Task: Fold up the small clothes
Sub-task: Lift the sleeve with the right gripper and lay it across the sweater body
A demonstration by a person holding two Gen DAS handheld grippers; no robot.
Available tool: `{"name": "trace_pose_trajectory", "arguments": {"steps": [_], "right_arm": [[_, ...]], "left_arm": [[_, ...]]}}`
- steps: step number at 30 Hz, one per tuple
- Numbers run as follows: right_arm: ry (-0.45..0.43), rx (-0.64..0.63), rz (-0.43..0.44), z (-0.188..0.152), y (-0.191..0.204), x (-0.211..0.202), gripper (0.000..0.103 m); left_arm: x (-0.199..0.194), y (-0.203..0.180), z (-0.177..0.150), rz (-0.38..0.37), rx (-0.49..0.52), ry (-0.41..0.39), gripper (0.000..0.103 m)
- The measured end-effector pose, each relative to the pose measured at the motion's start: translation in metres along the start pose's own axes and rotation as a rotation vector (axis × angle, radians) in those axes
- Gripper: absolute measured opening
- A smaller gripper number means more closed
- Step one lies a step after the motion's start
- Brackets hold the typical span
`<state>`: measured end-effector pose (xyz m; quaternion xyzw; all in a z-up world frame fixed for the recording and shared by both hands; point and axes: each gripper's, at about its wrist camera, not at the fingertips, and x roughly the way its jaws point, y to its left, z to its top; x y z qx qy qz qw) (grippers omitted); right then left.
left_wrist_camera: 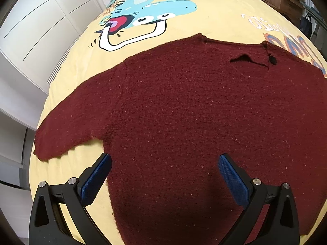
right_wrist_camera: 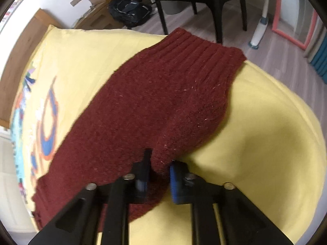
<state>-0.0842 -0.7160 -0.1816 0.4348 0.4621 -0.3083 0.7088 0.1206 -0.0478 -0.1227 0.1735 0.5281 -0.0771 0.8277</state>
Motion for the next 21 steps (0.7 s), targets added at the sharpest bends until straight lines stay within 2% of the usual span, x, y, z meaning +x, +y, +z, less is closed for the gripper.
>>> {"name": "trace_pose_trajectory", "arguments": {"steps": [5,14,21], "right_arm": [[-0.042,-0.119,-0.033,-0.005,0.027,-0.018,0.011],[-0.131,-0.329,0.064,-0.033,0.116,-0.071,0.011],[-0.167,-0.495,0.178,-0.07,0.196,-0.113,0.011]], "left_arm": [[0.0,0.004,-0.002,0.019,0.012,-0.013,0.102],[-0.003,0.026,-0.002,0.01,-0.022,-0.028,0.102],[-0.012,0.038,0.001,-0.008,-0.023,-0.051,0.102]]}}
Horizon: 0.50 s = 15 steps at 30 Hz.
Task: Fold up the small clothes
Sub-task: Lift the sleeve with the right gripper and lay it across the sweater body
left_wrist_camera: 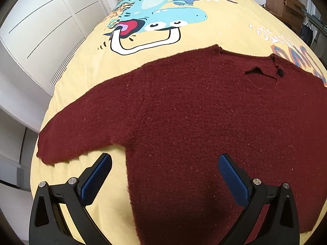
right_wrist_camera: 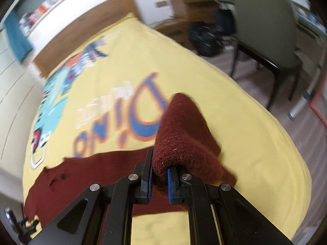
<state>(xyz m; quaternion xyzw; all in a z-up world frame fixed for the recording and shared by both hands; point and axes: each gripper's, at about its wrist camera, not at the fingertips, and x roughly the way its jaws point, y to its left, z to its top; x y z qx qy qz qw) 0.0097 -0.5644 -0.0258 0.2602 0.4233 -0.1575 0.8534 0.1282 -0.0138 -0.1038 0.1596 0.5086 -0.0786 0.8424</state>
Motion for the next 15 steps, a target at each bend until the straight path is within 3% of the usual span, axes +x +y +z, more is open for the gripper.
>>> {"name": "trace_pose_trajectory", "arguments": {"steps": [15], "right_arm": [[0.014,-0.13,0.256,-0.015,0.161,-0.007,0.011]], "left_arm": [[-0.015,0.033,0.005,-0.016,-0.049,-0.029,0.102]]}}
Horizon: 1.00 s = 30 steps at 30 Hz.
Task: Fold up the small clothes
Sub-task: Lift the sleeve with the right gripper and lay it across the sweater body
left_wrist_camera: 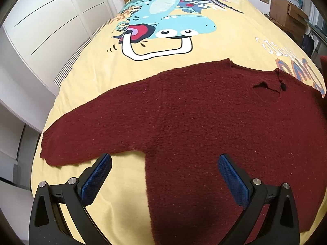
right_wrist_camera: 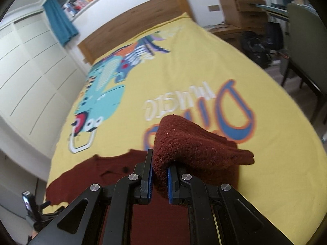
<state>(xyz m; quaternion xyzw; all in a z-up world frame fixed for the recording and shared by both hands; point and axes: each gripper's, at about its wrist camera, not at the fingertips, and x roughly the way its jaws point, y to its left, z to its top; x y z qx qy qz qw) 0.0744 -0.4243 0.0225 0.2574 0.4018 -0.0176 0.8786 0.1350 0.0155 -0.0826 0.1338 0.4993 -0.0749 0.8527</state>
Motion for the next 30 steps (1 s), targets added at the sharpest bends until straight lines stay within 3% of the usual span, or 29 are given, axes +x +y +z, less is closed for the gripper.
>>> {"name": "trace_pose_trajectory", "arguments": {"steps": [12,18,30], "right_arm": [[0.148,-0.044,0.082,-0.05,0.078,0.062,0.011],[0.241,-0.101,0.032,-0.091,0.103,0.102,0.011],[0.361,-0.162,-0.061,-0.148,0.117,0.151,0.011]], "left_arm": [[0.012,0.019,-0.004,-0.003,-0.04,0.03,0.102],[0.019,0.026,-0.006,0.0,-0.046,0.042,0.102],[0.028,0.033,-0.01,0.0,-0.058,0.055,0.102]]}}
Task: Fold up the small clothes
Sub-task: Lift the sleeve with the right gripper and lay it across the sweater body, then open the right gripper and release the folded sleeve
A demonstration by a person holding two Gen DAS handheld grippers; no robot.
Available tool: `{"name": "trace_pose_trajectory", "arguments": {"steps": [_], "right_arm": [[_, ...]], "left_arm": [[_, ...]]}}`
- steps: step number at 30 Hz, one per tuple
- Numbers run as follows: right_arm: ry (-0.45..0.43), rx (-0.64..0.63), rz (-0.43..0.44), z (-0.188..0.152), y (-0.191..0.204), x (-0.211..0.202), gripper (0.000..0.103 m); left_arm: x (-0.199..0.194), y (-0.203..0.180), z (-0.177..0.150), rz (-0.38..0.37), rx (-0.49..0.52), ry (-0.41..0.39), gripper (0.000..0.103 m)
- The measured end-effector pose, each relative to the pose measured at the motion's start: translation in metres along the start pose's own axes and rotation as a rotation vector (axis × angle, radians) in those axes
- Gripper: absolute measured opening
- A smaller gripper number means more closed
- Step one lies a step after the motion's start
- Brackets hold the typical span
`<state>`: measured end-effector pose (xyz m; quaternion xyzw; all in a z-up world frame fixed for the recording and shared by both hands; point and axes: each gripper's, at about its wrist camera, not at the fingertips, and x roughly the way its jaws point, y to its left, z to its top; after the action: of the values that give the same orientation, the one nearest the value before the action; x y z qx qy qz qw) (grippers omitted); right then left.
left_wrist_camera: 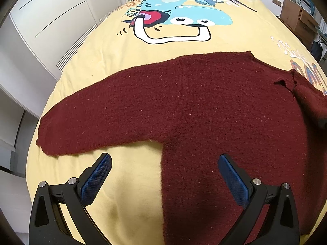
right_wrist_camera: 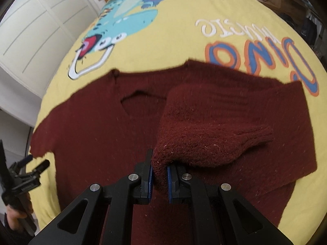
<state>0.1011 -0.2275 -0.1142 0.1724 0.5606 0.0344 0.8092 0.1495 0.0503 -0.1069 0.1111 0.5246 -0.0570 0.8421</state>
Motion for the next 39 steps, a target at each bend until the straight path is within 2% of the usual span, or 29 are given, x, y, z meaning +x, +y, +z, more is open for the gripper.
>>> {"name": "trace_pose_trajectory", "arguments": {"steps": [6,10,16,18,20,22,27,29,31,34,39], "right_arm": [[0.059,-0.008,-0.047,-0.018,-0.004,0.029,0.011],[0.07,-0.016,-0.068,-0.019,-0.004,0.033,0.012],[0.084,-0.055,-0.132,-0.016,0.008,0.033,0.019],[0.082,-0.064,-0.14,-0.015,0.011,0.03,0.03],[0.074,-0.061,-0.125,-0.015,0.011,0.027,0.064],[0.063,-0.06,-0.121,-0.016,0.011,0.022,0.08],[0.052,-0.061,-0.156,-0.021,0.005,0.014,0.087],[0.046,-0.066,-0.175,-0.029,0.003,0.009,0.097],[0.032,-0.076,-0.205,-0.036,-0.008,0.0,0.102],[0.007,-0.071,-0.24,-0.044,-0.019,-0.011,0.102],[-0.025,-0.004,-0.248,-0.052,-0.05,-0.03,0.102]], "left_arm": [[0.004,0.0,-0.005,0.013,0.009,0.011,0.102],[0.008,0.0,-0.007,0.022,0.008,0.021,0.102],[0.01,-0.005,-0.008,0.018,0.008,0.034,0.102],[0.01,-0.007,-0.008,0.013,0.008,0.038,0.102],[0.009,-0.01,-0.007,0.01,0.014,0.036,0.102],[0.007,-0.014,-0.006,0.008,0.021,0.033,0.102],[0.003,-0.025,-0.004,0.009,0.045,0.026,0.102],[-0.001,-0.031,-0.003,0.007,0.056,0.019,0.102],[-0.005,-0.038,-0.001,0.005,0.071,0.007,0.102],[-0.014,-0.053,0.003,-0.003,0.099,-0.014,0.102],[-0.031,-0.09,0.01,-0.032,0.157,-0.056,0.102]]}}
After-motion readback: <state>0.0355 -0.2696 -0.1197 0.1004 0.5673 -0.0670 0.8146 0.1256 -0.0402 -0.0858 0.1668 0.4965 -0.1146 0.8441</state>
